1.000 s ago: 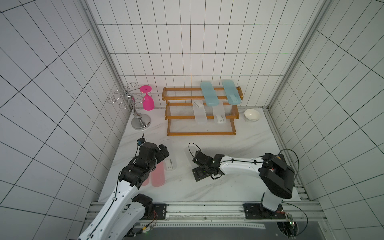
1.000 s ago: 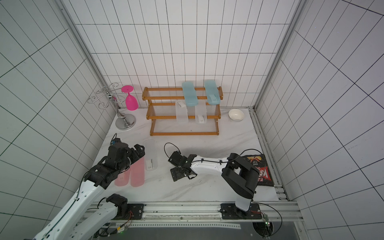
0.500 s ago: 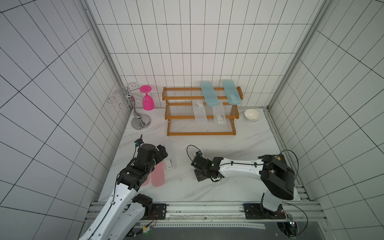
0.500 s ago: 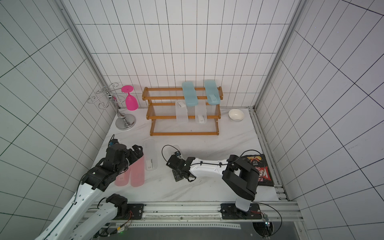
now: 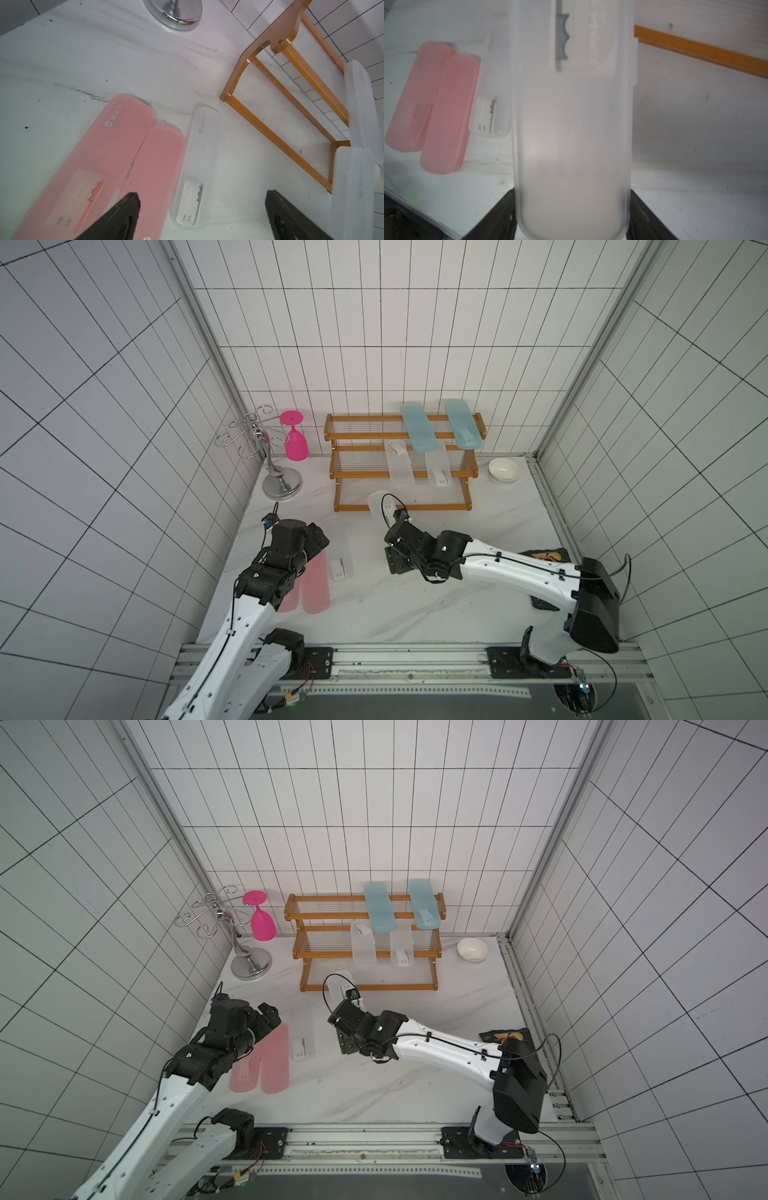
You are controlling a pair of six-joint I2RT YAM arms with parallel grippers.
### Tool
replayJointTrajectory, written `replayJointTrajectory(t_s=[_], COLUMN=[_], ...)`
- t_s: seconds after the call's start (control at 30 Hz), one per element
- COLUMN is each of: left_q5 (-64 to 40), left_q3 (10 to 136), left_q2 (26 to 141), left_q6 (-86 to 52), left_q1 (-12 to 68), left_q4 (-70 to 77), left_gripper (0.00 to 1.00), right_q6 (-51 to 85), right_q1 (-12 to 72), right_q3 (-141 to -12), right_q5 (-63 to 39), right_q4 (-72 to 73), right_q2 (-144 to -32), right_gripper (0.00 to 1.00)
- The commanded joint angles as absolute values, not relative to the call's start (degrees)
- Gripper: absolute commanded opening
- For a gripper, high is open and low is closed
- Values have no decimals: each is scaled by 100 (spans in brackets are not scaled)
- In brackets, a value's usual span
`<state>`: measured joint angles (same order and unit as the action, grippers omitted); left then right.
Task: Place the pencil cases on the shelf according to color
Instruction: Pick up the pencil case from the center of the board, then place the pencil case on the shelf.
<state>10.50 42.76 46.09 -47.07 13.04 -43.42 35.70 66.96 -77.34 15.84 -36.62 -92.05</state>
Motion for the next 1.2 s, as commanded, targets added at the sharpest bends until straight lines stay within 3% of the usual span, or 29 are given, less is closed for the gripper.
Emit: replayJointTrajectory(t_s=[0.0,0.47,0.87,1.17], left_q5=[889,703,611,548], left_q3=[4447,4228,4150,4056], left_q2=[4715,4893,4932,4917], left_q6=[-4579,-4551,-4380,-4340], left_q1=[1274,1259,1257,1257], left_q4=[-4110,-3657,-3691,-3697], left_gripper=[98,98,98,98], right_q6=[3449,3287,3383,3574], right_q1=[6417,5758,5384,5221], right_q3=[-8487,-12126,-14103,-14335], right_q5=[1605,1529,1233,1010], right_q4=[-3857,-4631,-4800,-4469], right_q2=[-9623,-12185,-13504,-13741], right_gripper=[48,47,47,65])
